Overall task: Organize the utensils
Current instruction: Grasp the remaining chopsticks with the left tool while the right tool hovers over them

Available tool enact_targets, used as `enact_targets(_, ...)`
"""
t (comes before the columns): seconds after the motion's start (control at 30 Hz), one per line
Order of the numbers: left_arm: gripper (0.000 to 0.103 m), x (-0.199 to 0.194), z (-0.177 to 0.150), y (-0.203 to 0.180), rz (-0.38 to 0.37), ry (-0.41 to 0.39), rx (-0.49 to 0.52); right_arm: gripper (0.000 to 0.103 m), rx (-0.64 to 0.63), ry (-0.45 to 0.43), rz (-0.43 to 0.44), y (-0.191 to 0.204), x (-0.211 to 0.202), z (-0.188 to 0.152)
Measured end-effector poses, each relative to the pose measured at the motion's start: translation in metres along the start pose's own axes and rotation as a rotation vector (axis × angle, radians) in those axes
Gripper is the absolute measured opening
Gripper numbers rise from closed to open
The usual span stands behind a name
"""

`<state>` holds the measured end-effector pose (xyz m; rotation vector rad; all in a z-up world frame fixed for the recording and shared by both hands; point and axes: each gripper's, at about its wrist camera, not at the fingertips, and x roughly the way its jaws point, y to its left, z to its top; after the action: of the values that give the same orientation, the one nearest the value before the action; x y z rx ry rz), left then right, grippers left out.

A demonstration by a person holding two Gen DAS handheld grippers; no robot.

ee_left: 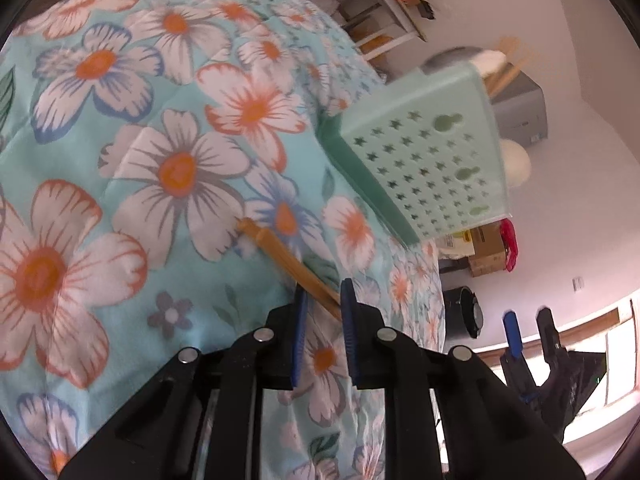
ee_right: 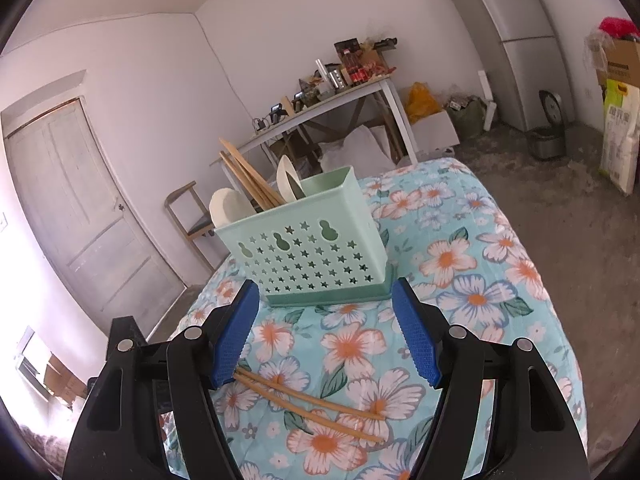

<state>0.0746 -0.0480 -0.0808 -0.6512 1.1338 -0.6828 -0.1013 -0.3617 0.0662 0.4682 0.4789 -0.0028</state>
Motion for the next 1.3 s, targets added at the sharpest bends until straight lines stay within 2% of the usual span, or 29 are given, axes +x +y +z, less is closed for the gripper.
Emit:
enact_targets(0.1,0.016,-0.008,-0.005,-0.007,0.002,-0.005,0.053,0.066,0.006,0.005,0.003,-0.001,0.001,-0.001)
enact_targets(0.33,0.016,-0.013,-0.018,0.001,-0.003,0.035,0.031,0.066,0.003,0.002,0.007,0.003,-0.001,-0.001)
enact_targets(0.6,0.018,-0.007,-0.018,0.017,-0.027,0.085,-0.061,0.066,-0.014,0.002,0.003,0.011,-0.005,-0.002)
enact_targets(0.67,0.018,-0.005,-0.016,0.025,-0.046,0.098,-0.112,0.066,-0.011,0.002,0.002,0.012,-0.006,-0.001)
enact_targets(0.87,0.018,-0.004,-0.011,0.033,-0.078,0.102,-0.193,0.066,-0.018,0.008,0.001,0.015,-0.004,-0.003)
enact_targets(1.0,0.016,-0.003,-0.01,0.033,-0.057,0.097,-0.182,0.066,-0.026,0.015,0.003,0.02,-0.002,-0.004)
enact_targets(1.3,0.016,-0.004,-0.011,0.031,-0.06,0.085,-0.146,0.066,-0.036,0.024,-0.001,0.025,0.0,-0.005)
